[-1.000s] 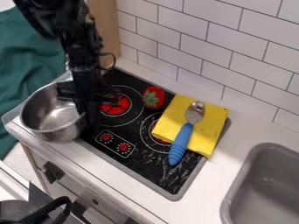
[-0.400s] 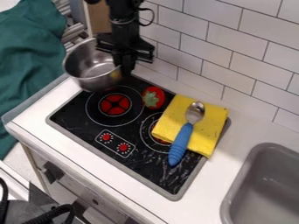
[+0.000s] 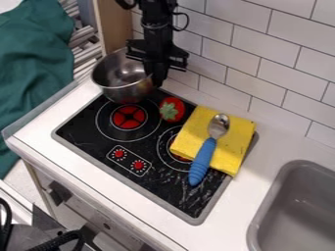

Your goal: Place the pot on the top left of the kitchen burner

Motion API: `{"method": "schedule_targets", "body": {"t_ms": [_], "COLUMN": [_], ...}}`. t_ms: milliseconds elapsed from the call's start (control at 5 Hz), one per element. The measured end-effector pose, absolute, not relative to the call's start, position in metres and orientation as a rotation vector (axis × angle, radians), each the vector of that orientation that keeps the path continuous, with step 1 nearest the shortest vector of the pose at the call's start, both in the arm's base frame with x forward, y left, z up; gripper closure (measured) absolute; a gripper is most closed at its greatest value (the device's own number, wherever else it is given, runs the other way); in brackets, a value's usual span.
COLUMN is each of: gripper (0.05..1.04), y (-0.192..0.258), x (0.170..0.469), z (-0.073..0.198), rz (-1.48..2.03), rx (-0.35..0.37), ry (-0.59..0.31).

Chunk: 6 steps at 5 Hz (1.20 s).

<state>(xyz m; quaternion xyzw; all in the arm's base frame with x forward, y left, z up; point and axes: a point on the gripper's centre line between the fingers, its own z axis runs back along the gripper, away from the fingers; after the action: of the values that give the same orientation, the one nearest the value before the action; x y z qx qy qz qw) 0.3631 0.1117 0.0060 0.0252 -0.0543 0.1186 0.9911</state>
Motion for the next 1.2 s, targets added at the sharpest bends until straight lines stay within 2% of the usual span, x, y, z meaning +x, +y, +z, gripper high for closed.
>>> {"method": "schedule_targets", "body": {"t_ms": [200, 400, 600, 800, 1000, 1200], "gripper": [0.863, 0.600, 0.283, 0.073, 0.076, 0.079], "y": [0.111, 0.110, 0.108, 0.101, 0.080, 0.060], "x": [0.367, 0.366, 0.361, 0.358, 0.354, 0.339], "z": [0.002, 0.001, 0.006, 0.036, 0.048, 0.039], "rz": [0.235, 0.231, 0.224, 0.194, 0.139, 0.121], "rx": [0.024, 0.009, 0.010, 0.036, 0.039, 0.015], "ry": [-0.097, -0.098, -0.100, -0.159, -0.153, -0.111]}}
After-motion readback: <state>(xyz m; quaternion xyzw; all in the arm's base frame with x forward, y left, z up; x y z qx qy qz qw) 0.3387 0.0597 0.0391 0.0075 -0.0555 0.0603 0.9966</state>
